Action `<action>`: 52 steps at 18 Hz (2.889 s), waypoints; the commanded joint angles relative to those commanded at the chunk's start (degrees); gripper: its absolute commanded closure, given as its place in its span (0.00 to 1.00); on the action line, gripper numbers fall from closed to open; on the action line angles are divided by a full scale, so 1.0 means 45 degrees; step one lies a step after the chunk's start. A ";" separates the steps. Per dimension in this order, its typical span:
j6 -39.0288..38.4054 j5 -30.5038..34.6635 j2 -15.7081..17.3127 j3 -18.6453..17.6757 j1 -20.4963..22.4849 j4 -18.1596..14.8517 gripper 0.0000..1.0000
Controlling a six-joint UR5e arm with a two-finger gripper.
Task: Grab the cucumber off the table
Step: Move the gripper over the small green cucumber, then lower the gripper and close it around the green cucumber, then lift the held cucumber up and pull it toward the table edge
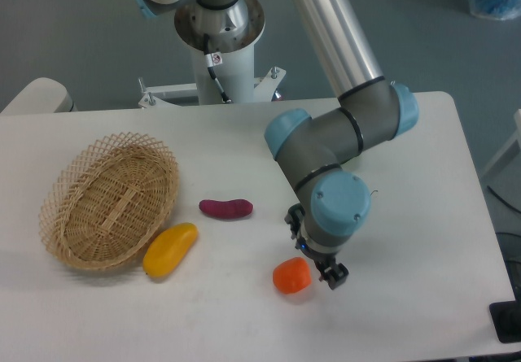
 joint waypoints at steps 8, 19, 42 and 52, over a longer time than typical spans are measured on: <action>0.2243 0.0137 0.0392 -0.0667 0.0818 0.0529 0.00; 0.3379 0.0605 0.0997 -0.3849 0.1405 0.3361 0.00; 0.3106 0.1094 0.1193 -0.2136 0.1484 0.1940 0.81; 0.1760 -0.0155 -0.0563 0.1946 0.1367 -0.0289 0.81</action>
